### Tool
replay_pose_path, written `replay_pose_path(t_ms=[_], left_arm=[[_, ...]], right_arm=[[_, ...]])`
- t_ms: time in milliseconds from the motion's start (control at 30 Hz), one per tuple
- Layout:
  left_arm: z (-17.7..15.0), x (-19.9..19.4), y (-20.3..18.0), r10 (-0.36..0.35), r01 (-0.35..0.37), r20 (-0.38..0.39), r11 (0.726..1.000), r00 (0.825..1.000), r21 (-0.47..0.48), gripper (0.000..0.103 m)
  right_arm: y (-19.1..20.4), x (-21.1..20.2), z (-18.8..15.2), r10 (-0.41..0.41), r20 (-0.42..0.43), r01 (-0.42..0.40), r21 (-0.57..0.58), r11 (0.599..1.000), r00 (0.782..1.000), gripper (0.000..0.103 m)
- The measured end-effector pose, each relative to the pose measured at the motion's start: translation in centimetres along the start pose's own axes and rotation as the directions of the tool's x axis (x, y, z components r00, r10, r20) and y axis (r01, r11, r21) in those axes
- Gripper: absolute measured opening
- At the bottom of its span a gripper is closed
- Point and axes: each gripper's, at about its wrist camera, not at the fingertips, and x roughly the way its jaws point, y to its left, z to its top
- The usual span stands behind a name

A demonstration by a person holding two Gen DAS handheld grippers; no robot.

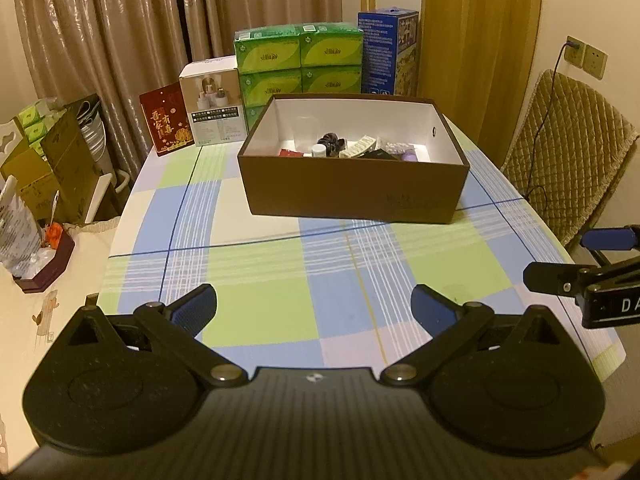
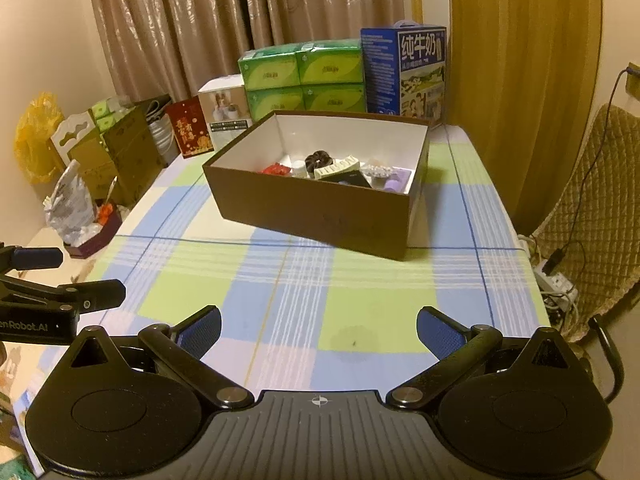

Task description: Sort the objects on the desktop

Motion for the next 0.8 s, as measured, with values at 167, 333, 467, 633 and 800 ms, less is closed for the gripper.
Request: replay_pose_path(t_ms=[167,333,467,633,800], left_arm=[[-0.8,-0.8,-0.5,0.008,-0.008,0.000,1.000,1.000,0.004,0.102],[-1.4,-1.3,-1.1,0.020,-0.020,-0.006,1.000,1.000,0.018,0.102],[-2.0,-1.5,-1.3,0.022,-0.022,-0.015,1.000,1.000,0.018,0.102],[-2.8,-1.7,-1.4,0.027,-0.027,-0.028,1.000,0.999,0.015,0.102],[-3.5,-1.8,-1.6,0.032,-0.032,-0.038,0.999,0.999,0.017,0.102]], right_arm=[[0.1,-0.9,-0.8,0.002,0.005,-0.002,-0.007,1.000,1.000,0.101],[0.4,-1.3,-1.7,0.000,0.004,0.000,-0.017,1.000,1.000,0.101],[0.6,-1.5,-2.3,-0.002,-0.005,0.002,-0.027,1.000,1.000,0.101],[0.7,-1.6,-3.0,0.002,-0.020,-0.002,-0.035,0.999,1.000,0.101],[0.9,-1.6,-3.7,0.007,-0.034,-0.008,-0.044,0.999,0.999,0.101]])
